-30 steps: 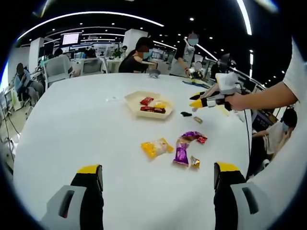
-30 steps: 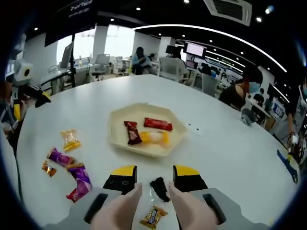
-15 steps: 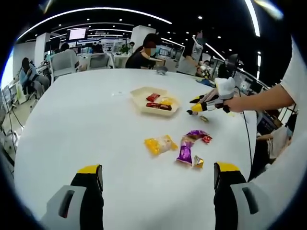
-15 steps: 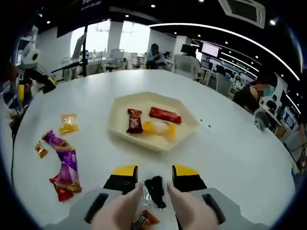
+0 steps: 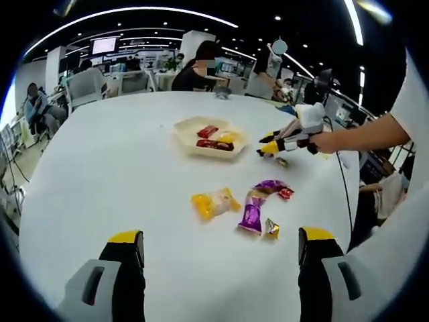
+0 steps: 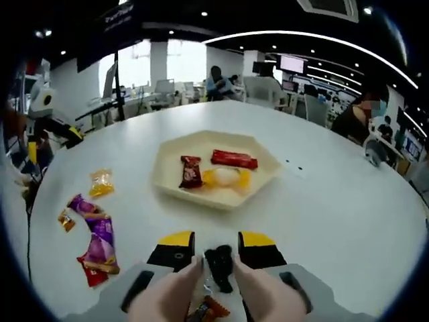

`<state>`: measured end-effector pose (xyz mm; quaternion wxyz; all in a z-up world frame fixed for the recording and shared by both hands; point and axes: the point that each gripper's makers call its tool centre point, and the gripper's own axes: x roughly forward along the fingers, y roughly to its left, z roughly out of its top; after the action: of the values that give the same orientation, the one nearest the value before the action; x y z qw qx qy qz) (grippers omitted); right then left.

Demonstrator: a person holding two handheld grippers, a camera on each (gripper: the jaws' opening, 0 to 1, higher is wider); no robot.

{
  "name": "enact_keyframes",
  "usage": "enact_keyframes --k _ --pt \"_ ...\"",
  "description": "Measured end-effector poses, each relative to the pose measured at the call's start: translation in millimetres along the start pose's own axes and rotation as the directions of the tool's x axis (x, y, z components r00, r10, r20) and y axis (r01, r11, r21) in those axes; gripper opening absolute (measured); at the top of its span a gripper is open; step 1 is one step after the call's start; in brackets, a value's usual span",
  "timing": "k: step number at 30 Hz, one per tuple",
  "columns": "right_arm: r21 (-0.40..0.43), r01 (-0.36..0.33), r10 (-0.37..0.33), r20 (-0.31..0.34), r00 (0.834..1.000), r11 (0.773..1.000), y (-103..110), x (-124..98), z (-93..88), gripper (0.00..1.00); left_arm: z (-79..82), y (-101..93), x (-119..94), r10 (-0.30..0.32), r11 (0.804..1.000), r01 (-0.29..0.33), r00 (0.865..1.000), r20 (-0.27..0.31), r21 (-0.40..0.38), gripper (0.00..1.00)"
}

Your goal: Place the target food into the container with the food tongs after gripping and lifting it, then release it inside without dropping or visibly crushing the food.

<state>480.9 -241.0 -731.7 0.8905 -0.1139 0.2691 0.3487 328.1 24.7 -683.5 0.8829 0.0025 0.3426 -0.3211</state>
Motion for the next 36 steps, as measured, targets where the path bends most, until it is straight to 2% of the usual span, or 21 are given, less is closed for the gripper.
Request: enact_keyframes --k 5,8,10,12,14,16,17,21,23,25,26,32,36 --pt "0.045 0.086 -0.083 -0.058 0.995 0.995 -5.2 2.7 -2.8 0.20 3.5 -4.0 2.5 0.001 1.000 -0.001 1.000 0.004 0.002 0.96" --pt "0.040 0.112 -0.110 -0.068 0.992 0.993 -7.3 4.3 -1.8 0.19 5.4 -7.8 2.7 -0.001 1.000 0.001 1.000 0.010 -0.003 0.96" --pt "0.071 0.120 -0.115 -0.076 0.990 0.990 -9.7 3.9 -1.6 0.20 9.0 -11.0 1.7 0.003 1.000 -0.003 1.000 0.023 -0.003 0.96" --pt "0.076 0.132 -0.126 -0.083 0.989 0.988 -11.1 2.4 -3.0 0.20 13.3 -11.5 0.3 0.020 1.000 -0.020 0.999 0.035 -0.007 0.95" --pt "0.131 0.135 -0.123 -0.096 0.988 0.982 -7.7 -5.5 -3.7 0.20 26.1 -10.1 -7.6 0.071 0.997 -0.070 0.995 0.071 -0.020 0.96" --pt "0.163 0.121 -0.109 -0.080 0.991 0.979 -2.2 -16.2 -0.7 0.20 40.6 -8.6 -18.4 0.128 0.991 -0.123 0.984 0.127 -0.044 0.96" --pt "0.177 0.114 -0.102 -0.076 0.992 0.978 0.5 -20.8 0.0 0.20 43.1 -8.9 -22.0 0.145 0.989 -0.138 0.980 0.138 -0.060 0.96" --pt "0.170 0.093 -0.087 -0.045 0.995 0.981 10.1 -47.7 2.3 0.20 50.8 -16.6 -28.3 0.182 0.982 -0.171 0.968 0.174 -0.076 0.96" --pt "0.215 0.082 -0.078 -0.026 0.997 0.973 12.1 -56.7 3.8 0.20 55.0 -24.8 -25.4 0.195 0.979 -0.180 0.962 0.192 -0.090 0.96" --pt "0.217 0.093 -0.095 -0.002 0.995 0.972 9.7 -66.6 6.1 0.20 61.0 -33.5 -20.5 0.197 0.978 -0.176 0.957 0.212 -0.115 0.96" --pt "0.268 0.087 -0.093 0.012 0.996 0.960 12.1 -73.6 8.0 0.20 63.4 -38.1 -17.4 0.194 0.978 -0.173 0.957 0.215 -0.116 0.95" --pt "0.357 0.067 -0.096 0.065 0.993 0.932 8.8 -96.0 4.9 0.20 80.8 -70.6 -2.3 0.172 0.982 -0.144 0.953 0.248 -0.125 0.95" --pt "0.337 0.052 -0.085 0.084 0.993 0.940 13.9 -111.0 6.5 0.20 83.8 -85.3 -1.4 0.163 0.983 -0.132 0.951 0.262 -0.130 0.95"
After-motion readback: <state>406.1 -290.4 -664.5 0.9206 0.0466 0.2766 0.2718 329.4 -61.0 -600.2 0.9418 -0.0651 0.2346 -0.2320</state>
